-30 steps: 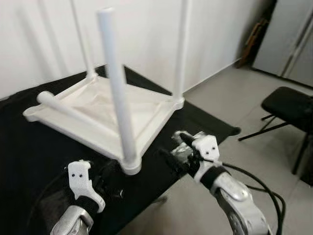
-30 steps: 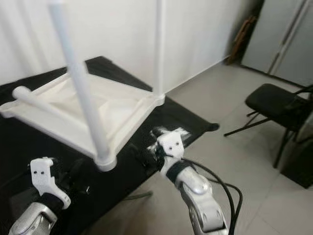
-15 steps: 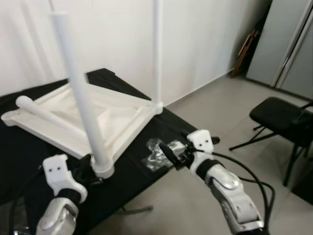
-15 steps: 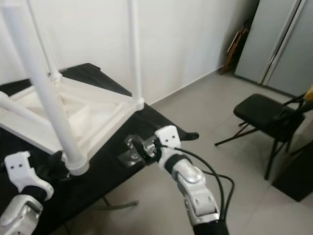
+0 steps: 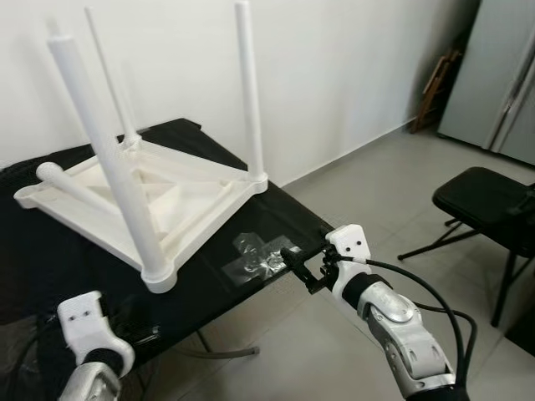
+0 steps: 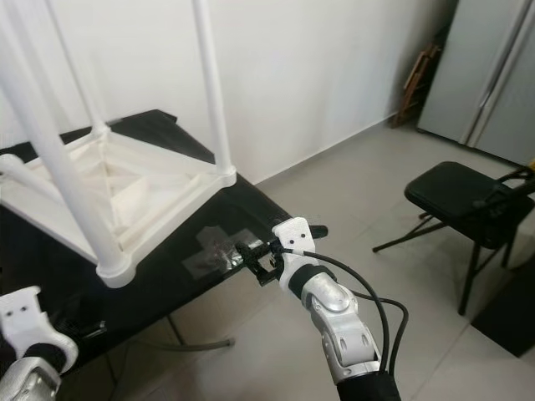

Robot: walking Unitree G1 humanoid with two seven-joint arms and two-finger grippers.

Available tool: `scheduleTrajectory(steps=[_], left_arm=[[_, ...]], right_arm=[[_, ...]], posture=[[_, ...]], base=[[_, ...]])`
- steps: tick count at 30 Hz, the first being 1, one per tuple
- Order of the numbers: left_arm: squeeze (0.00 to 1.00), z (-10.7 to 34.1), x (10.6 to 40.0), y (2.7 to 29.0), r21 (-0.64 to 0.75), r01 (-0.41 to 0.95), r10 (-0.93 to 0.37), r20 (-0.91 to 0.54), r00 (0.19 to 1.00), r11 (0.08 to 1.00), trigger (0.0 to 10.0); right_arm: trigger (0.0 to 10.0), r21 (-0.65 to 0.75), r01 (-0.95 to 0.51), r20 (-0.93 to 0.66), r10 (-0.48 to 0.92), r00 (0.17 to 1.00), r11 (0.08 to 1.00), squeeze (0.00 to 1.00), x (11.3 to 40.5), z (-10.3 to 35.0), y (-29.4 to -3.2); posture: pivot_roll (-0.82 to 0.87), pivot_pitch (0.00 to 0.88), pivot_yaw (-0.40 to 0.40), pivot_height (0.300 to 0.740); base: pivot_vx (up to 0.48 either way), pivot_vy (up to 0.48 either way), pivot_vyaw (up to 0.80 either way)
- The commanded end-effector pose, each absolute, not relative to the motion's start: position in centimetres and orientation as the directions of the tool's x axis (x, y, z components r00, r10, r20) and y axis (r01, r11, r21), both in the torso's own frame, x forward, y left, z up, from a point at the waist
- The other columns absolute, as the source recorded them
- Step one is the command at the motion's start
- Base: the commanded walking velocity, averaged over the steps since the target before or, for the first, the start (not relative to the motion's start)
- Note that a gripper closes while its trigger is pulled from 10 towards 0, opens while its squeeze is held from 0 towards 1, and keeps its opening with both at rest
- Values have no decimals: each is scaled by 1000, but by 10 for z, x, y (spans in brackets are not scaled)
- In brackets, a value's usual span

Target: Building children table

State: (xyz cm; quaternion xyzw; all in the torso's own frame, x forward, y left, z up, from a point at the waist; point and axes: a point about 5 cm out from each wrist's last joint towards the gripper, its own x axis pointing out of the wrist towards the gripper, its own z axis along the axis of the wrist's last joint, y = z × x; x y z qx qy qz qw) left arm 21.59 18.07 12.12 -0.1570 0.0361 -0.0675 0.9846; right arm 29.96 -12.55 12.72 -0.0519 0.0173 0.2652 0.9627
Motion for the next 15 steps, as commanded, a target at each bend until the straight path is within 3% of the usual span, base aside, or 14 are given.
scheduleTrajectory(steps=[1, 15], left_arm=[[0, 129, 221, 163, -284, 239, -253, -14, 967, 929, 10000], [0, 136, 257, 157, -259, 212, -217, 10, 976, 942, 10000]], right_arm=[[10000, -122, -509, -55, 506, 861, 852, 0, 303, 129, -128], [10000, -204, -511, -60, 511, 858, 835, 0, 308, 133, -129]], posture=[[-29, 0, -1, 740], [-67, 0, -1, 740]], base=[[0, -472, 0], [0, -472, 0]])
